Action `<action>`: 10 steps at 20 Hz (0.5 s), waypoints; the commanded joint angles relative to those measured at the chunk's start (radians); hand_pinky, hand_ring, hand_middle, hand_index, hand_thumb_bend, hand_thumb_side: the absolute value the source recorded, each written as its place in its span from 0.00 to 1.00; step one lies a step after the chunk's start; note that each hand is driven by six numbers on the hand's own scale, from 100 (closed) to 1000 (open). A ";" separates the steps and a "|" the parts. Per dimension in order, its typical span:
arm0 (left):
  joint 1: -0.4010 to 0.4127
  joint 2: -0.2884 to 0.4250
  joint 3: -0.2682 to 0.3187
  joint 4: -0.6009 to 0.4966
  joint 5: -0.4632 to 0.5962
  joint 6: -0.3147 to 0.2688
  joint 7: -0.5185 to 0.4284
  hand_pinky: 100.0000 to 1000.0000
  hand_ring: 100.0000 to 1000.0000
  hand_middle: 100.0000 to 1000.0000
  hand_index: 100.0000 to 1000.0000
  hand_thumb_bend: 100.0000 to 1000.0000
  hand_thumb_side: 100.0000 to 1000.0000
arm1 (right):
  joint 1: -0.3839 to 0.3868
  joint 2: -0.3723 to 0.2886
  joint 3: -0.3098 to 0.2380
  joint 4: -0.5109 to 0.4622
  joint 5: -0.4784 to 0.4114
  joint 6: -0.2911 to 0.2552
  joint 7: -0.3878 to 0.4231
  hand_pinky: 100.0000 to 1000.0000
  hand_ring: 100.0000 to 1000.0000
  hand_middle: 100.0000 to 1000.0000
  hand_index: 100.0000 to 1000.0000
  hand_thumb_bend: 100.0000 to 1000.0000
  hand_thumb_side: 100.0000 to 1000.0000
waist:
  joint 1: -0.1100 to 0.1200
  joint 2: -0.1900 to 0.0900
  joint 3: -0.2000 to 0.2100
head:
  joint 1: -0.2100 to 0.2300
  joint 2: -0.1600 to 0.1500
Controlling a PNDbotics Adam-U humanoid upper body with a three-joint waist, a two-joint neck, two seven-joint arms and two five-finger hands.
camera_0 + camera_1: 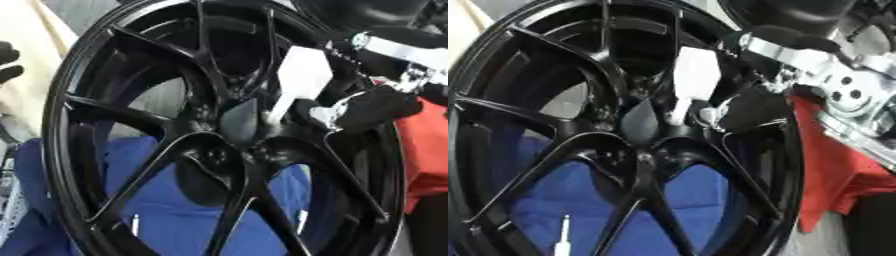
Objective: Pull the pin out of the wheel hub.
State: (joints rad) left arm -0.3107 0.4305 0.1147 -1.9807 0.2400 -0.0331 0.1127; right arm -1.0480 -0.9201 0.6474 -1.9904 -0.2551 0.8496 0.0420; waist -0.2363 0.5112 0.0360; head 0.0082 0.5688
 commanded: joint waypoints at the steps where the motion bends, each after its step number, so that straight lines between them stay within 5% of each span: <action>1: -0.004 0.003 0.000 -0.019 -0.006 0.002 -0.002 0.80 0.77 0.65 0.76 0.00 0.69 | -0.018 -0.023 -0.016 -0.010 0.002 -0.015 0.003 0.72 0.84 0.66 0.81 0.38 0.04 | 0.010 -0.024 -0.002 | 0.000 -0.009; 10: -0.003 -0.004 0.001 -0.019 -0.002 0.004 -0.001 0.80 0.77 0.66 0.76 0.00 0.69 | -0.017 -0.023 -0.025 -0.010 0.060 -0.054 0.043 0.74 0.88 0.74 0.86 0.43 0.08 | 0.010 -0.025 -0.002 | 0.003 -0.019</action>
State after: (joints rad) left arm -0.3092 0.4219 0.1147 -1.9807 0.2399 -0.0310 0.1110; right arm -1.0531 -0.9199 0.6404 -1.9904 -0.2112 0.8011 0.0792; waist -0.2363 0.5112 0.0360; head 0.0099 0.5609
